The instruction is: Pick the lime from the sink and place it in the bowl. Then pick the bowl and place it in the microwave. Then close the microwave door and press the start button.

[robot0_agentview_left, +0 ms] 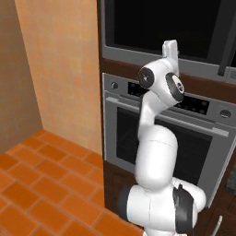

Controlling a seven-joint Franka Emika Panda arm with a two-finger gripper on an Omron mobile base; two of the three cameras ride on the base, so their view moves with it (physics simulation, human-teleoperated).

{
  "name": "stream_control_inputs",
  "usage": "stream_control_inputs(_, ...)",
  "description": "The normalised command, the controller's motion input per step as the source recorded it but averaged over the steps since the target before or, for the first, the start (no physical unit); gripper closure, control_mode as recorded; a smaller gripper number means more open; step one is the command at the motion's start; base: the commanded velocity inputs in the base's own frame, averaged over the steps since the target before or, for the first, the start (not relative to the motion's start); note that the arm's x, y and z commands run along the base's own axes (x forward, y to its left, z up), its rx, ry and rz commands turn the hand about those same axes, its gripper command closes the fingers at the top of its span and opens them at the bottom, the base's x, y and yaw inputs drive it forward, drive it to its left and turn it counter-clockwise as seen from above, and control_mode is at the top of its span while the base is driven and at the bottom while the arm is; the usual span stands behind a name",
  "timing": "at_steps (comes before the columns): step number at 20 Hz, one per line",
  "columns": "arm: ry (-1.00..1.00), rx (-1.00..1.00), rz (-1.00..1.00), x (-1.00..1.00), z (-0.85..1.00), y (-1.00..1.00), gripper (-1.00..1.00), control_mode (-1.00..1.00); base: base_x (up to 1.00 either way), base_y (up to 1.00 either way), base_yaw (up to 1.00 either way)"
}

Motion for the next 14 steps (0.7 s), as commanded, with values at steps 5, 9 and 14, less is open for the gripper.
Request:
stream_control_inputs(5, 0.0, 0.02, -0.02, 0.37, 0.06, -0.4, -1.0, -1.0, 0.0, 0.0, 0.0)
stream_control_inputs(9, -0.06, 0.03, 0.0, 0.42, -0.08, -0.59, -1.0, -1.0, 0.0, 0.0, 0.0)
stream_control_inputs(14, -0.09, 0.0, 0.07, -0.45, -0.14, -0.19, -1.0, -1.0, 0.0, 0.0, 0.0)
